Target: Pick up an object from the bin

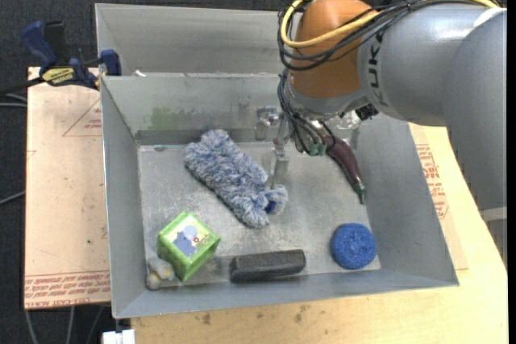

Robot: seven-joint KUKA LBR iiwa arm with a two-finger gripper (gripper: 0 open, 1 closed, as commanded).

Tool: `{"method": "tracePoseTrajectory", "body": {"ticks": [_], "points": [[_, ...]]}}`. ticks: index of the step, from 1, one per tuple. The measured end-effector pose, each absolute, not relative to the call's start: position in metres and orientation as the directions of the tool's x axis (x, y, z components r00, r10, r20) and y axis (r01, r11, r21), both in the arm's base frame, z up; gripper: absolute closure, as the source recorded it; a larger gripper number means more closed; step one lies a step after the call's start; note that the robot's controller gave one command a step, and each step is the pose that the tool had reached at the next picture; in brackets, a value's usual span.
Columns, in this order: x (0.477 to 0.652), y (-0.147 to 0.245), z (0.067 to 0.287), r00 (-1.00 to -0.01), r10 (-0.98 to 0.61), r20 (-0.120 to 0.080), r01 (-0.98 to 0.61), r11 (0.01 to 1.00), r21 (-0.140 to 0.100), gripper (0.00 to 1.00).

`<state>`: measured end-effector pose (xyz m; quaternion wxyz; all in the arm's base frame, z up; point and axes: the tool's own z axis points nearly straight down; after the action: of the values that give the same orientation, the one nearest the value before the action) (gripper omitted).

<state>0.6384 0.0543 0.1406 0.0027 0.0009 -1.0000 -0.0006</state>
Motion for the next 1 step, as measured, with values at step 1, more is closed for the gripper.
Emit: {"method": "tracePoseTrajectory", "body": {"ticks": [1], "points": [[0.6398, 0.0542, 0.1459, -1.0, -0.001, -0.002, -0.001, 1.0, 0.002, 0.0]]}}
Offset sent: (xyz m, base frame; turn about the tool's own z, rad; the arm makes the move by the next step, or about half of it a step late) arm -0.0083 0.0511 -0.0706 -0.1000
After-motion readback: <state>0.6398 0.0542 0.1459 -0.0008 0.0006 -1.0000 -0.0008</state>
